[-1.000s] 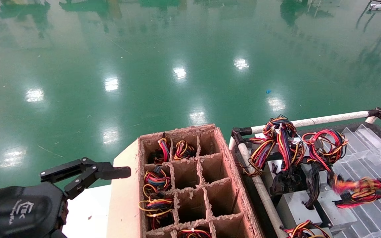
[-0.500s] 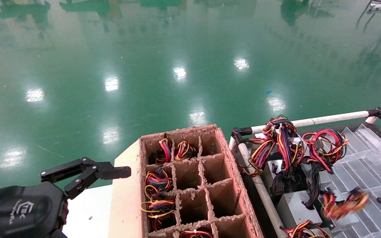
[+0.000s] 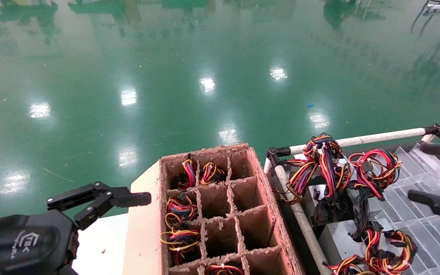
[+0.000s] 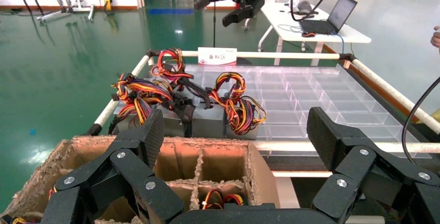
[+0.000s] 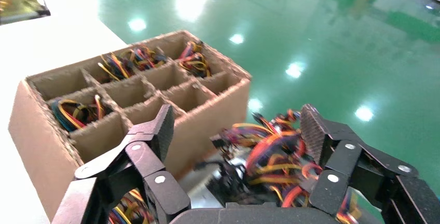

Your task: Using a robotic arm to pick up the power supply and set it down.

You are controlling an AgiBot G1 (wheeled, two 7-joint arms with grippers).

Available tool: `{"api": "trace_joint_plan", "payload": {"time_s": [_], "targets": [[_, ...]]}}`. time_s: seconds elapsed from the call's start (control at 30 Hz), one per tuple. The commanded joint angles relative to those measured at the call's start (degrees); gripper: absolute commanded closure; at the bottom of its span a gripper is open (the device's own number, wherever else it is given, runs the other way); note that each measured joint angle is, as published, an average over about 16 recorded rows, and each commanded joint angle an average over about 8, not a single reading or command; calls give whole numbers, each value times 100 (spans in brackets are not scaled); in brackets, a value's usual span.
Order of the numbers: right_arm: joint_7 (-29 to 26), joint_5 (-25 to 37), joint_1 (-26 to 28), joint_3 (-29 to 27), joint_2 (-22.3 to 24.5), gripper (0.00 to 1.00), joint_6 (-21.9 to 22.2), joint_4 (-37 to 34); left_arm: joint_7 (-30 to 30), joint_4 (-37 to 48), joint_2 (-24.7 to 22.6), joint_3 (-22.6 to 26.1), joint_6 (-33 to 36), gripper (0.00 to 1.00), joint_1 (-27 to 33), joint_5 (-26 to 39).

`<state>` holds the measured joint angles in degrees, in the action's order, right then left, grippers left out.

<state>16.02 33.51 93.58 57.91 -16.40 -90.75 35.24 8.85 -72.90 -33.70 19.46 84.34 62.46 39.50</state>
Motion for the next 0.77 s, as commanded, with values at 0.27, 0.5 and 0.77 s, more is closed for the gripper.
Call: {"api": "trace_joint_plan", "payload": {"time_s": [0.27, 0.5, 0.77], "targets": [[-437, 112, -503, -650, -291, 0, 80, 602, -1, 2, 0, 1, 0, 0, 1, 0], [-774, 220, -908, -1182, -527, 0, 144, 1088, -1, 2, 0, 2, 0, 0, 1, -1], [-1086, 321, -1284, -1674, -745, 0, 203, 1537, -2, 2, 1, 2, 0, 0, 1, -1]]}}
